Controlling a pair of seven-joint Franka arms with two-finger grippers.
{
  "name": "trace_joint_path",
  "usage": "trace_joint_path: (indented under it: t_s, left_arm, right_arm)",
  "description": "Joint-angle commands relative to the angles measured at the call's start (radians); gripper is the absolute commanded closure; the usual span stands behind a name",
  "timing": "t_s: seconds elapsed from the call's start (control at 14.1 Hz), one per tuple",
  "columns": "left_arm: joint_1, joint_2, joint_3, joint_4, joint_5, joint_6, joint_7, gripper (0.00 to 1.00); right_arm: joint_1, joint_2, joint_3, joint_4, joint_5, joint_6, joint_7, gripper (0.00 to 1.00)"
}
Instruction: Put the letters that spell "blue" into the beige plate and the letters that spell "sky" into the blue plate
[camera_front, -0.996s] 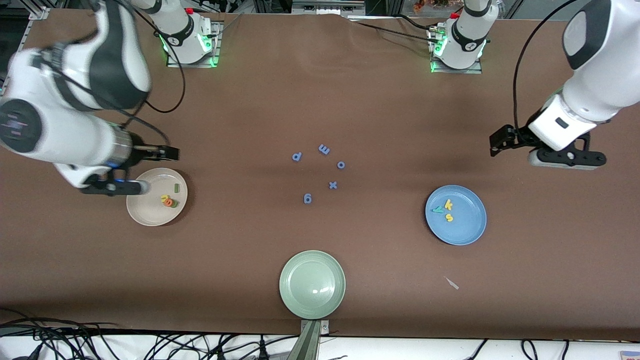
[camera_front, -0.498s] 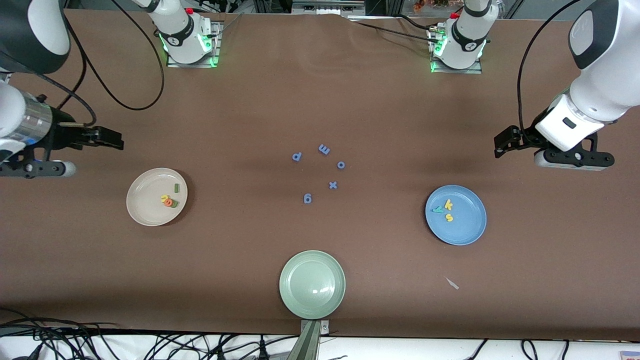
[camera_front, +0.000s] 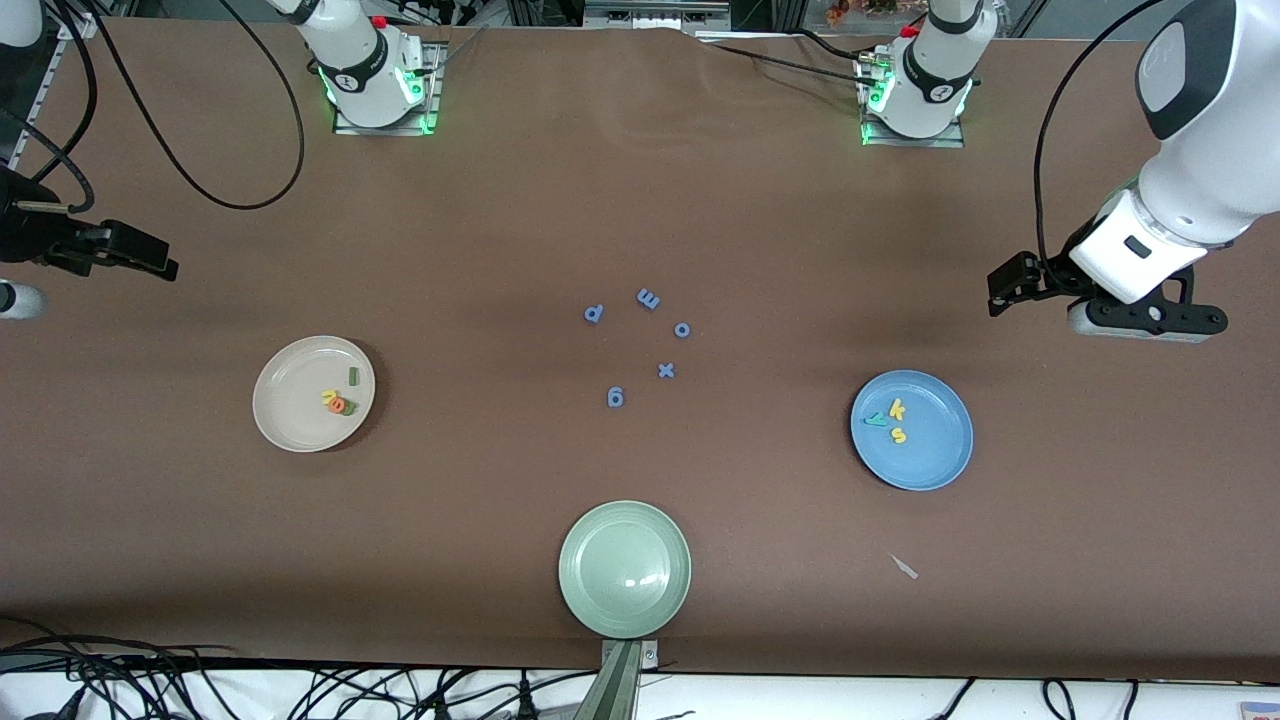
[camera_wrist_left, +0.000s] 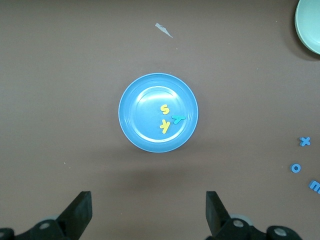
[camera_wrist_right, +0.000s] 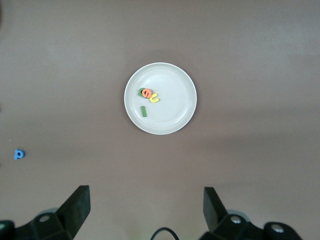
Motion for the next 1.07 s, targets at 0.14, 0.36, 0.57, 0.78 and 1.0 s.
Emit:
trace_joint_path:
  t_s: [0.14, 0.36, 0.57, 0.78, 1.0]
  left_arm:
    - [-0.005, 0.009, -0.003, 0.030, -0.012, -0.014, 0.014, 0.00]
    - [-0.005, 0.009, -0.004, 0.030, -0.012, -0.014, 0.014, 0.00]
    - [-0.005, 0.008, -0.006, 0.030, -0.012, -0.014, 0.011, 0.00]
    - [-0.005, 0.008, -0.006, 0.030, -0.012, -0.014, 0.011, 0.00]
    - [-0.005, 0.009, -0.006, 0.030, -0.012, -0.015, 0.011, 0.00]
  right_arm:
    - [-0.032, -0.101, 0.022, -0.158, -0.020, 0.080, -0.015, 0.00]
    - [-0.043, -0.103, 0.031, -0.169, -0.021, 0.082, -0.016, 0.00]
    - [-0.058, -0.100, 0.031, -0.172, -0.021, 0.089, -0.019, 0.00]
    - [-0.058, -0.084, 0.031, -0.170, -0.021, 0.097, -0.021, 0.00]
    - [-0.054, -0.072, 0.028, -0.164, -0.018, 0.114, -0.021, 0.00]
